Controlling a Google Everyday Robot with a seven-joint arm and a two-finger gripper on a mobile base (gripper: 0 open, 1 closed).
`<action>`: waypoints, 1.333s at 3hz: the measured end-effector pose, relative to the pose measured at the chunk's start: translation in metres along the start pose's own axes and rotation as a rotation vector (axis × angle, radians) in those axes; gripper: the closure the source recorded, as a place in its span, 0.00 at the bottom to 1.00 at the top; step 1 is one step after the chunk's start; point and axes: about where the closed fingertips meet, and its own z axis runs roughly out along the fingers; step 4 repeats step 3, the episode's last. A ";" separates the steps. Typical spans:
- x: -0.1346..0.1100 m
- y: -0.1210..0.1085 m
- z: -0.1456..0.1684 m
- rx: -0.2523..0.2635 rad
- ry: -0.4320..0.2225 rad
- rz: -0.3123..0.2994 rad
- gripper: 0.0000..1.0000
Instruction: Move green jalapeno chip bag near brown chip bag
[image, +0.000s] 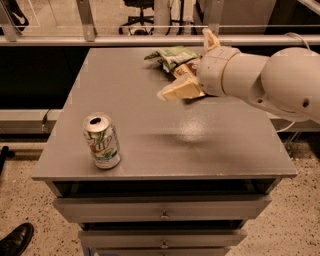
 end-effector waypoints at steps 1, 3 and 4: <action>0.028 -0.055 -0.031 0.075 0.050 -0.105 0.00; 0.041 -0.116 -0.074 0.174 0.105 -0.214 0.00; 0.041 -0.116 -0.074 0.174 0.105 -0.214 0.00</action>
Offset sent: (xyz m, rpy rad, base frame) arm 0.0247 -0.2167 0.0648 -0.3162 -0.2297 -0.2453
